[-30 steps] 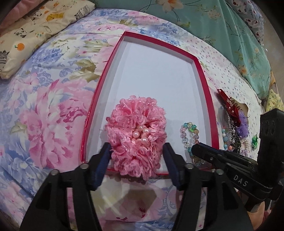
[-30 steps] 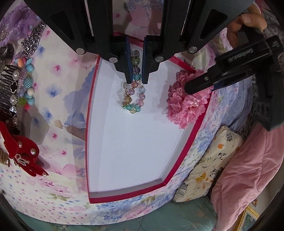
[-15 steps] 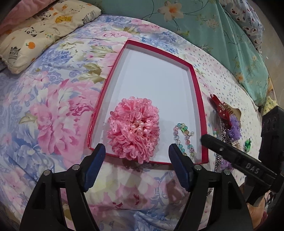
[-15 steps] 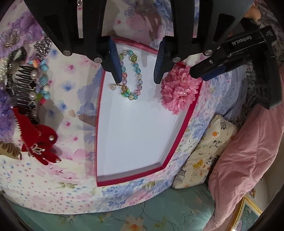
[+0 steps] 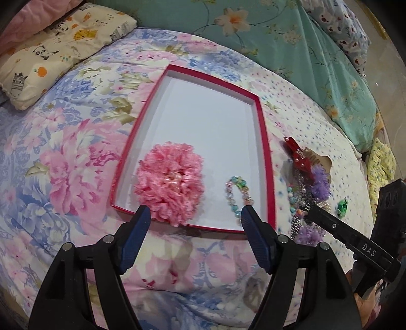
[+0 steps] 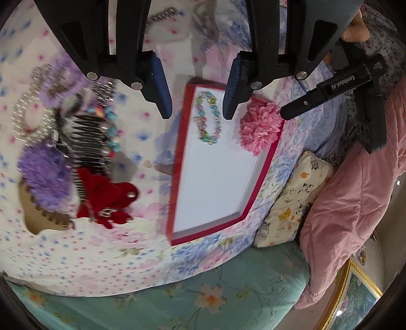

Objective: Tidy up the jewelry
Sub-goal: 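Move both open tools back over the jewelry pile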

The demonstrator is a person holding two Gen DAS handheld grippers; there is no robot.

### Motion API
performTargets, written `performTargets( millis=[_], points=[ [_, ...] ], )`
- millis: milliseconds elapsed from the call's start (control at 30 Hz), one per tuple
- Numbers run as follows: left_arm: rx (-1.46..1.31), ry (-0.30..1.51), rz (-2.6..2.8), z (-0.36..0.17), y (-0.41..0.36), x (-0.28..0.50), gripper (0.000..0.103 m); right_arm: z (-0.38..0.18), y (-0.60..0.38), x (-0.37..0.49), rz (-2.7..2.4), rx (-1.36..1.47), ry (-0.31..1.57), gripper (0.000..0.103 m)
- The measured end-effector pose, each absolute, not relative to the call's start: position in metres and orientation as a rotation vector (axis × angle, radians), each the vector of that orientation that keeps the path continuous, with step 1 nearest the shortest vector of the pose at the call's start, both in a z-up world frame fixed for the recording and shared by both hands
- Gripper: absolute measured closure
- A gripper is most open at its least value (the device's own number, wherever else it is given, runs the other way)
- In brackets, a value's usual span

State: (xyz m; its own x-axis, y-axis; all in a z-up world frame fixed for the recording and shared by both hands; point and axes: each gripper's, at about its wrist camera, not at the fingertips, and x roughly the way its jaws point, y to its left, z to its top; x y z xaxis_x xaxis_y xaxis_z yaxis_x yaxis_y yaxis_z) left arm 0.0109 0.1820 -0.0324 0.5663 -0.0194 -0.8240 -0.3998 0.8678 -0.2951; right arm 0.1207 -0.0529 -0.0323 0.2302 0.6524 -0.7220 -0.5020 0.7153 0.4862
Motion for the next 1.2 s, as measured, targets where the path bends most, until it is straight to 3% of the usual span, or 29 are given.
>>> performTargets(
  millis=[767,1200],
  points=[
    [-0.428,0.997,0.108,-0.030,0.118,0.038,0.029,-0.028,-0.171,0.149,0.584,0.278,1.033,0.056],
    [-0.426,1.017,0.024,-0.029,0.090,0.083,0.029,-0.034,-0.179,0.179,0.551,0.271,1.028,0.056]
  ],
)
